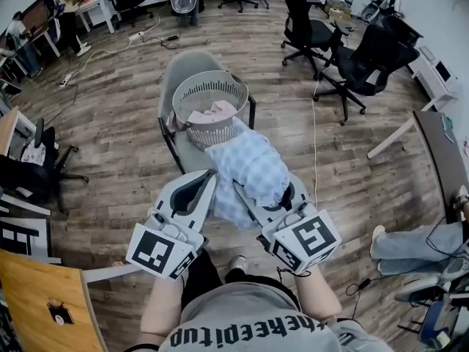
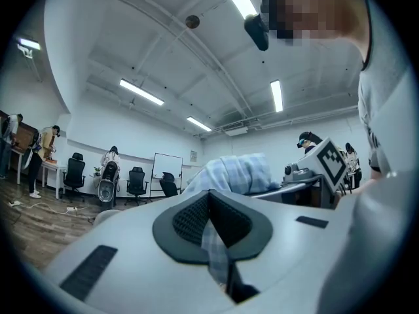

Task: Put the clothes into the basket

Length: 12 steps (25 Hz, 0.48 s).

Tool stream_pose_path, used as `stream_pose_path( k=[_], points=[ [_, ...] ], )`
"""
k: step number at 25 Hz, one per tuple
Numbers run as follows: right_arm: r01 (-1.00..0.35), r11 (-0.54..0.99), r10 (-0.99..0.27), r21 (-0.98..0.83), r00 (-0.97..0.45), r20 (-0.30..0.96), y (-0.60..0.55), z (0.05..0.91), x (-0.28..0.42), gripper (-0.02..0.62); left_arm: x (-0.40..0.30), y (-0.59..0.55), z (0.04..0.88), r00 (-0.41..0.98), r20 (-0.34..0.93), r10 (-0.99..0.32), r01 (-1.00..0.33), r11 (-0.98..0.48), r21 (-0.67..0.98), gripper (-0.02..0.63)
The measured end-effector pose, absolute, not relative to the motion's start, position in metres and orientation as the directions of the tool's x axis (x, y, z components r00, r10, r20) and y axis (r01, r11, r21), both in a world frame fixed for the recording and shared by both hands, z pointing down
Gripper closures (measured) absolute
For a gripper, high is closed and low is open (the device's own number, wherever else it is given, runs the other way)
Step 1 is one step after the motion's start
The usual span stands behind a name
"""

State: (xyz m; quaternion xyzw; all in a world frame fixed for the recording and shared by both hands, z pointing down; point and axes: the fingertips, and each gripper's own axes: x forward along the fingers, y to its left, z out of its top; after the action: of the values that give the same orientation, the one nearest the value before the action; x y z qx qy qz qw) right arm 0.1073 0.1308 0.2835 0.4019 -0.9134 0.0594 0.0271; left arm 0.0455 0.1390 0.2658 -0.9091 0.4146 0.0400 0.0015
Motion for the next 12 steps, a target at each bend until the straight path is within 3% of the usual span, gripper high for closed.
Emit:
stream_pose_path(
  k=[12],
  points=[
    [-0.789,0.604,-0.784,-0.11,-0.613,0.096,0.069,0.281,0.059,0.351,-0.005,0.074,0.264,0.707,-0.062,-0.704,-0.703,-0.71,0.039,0.592]
  ],
)
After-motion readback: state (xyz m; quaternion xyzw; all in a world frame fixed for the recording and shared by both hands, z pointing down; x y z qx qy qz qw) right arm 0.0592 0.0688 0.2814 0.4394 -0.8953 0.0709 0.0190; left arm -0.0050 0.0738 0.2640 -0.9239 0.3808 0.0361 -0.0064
